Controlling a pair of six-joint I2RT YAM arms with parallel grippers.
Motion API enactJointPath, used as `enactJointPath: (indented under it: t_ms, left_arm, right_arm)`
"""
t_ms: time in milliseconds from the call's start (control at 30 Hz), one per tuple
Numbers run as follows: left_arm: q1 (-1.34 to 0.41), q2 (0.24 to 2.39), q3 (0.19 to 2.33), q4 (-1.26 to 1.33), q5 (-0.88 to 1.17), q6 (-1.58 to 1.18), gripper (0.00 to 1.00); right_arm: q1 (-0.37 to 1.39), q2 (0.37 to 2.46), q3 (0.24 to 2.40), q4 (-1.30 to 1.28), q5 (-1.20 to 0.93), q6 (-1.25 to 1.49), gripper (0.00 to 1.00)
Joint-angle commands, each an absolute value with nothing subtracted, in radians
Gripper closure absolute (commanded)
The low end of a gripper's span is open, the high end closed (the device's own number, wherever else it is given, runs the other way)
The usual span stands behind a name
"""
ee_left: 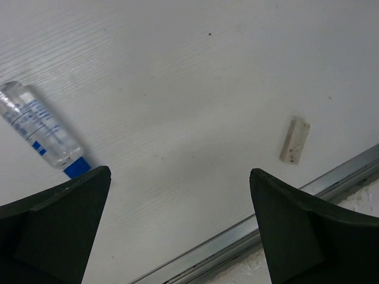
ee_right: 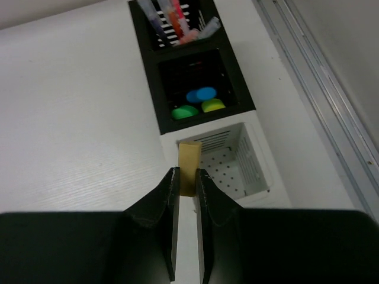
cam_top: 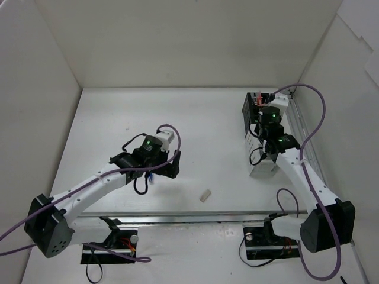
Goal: Sort the stationery into containers
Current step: Place the stationery in the storage box.
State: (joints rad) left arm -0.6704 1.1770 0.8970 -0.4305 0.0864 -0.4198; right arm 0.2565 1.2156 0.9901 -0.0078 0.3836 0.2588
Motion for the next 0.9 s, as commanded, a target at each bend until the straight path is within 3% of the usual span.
enactJointPath:
  t_ms: [0, 200, 300, 367, 400, 533, 867]
  left_arm:
    - [-0.745, 1.232, 0.986, -0.354, 0.097, -0.361, 0.01]
    - [-0.857, 1.359, 1.094, -0.344, 0.112, -0.305, 0.01]
    - [-0.887, 1.422, 1.127, -0.360, 0.123, -0.287, 0.01]
    - [-0.900, 1.443, 1.137, -0.367, 0.126, -0.282, 0.00]
    - [-0.914, 1.459, 1.141, -0.367, 0.124, -0.281, 0.00]
    - [-0.960, 1.491, 1.117, -0.324, 0.156, -0.275, 0.01]
    - [-1.054, 1.712, 1.195, -0.298, 0.134, -0.250, 0.01]
  right_arm:
    - [0.192, 1.230, 0.982, -0.048, 0.353, 0.255, 1.00]
    - [0.101, 1.301, 1.002, -0.057, 0.267, 0.268, 0.91]
    - [0.089, 1.327, 1.022, -0.064, 0.236, 0.267, 0.65]
    - [0.089, 1.325, 1.028, -0.071, 0.232, 0.265, 0.59]
    - [0.090, 1.312, 1.029, -0.078, 0.232, 0.267, 0.51]
    - [0.089, 1.229, 1.005, -0.083, 0.209, 0.259, 0.02]
    - [0.087, 0.811, 0.828, -0.169, 0.314, 0.299, 0.02]
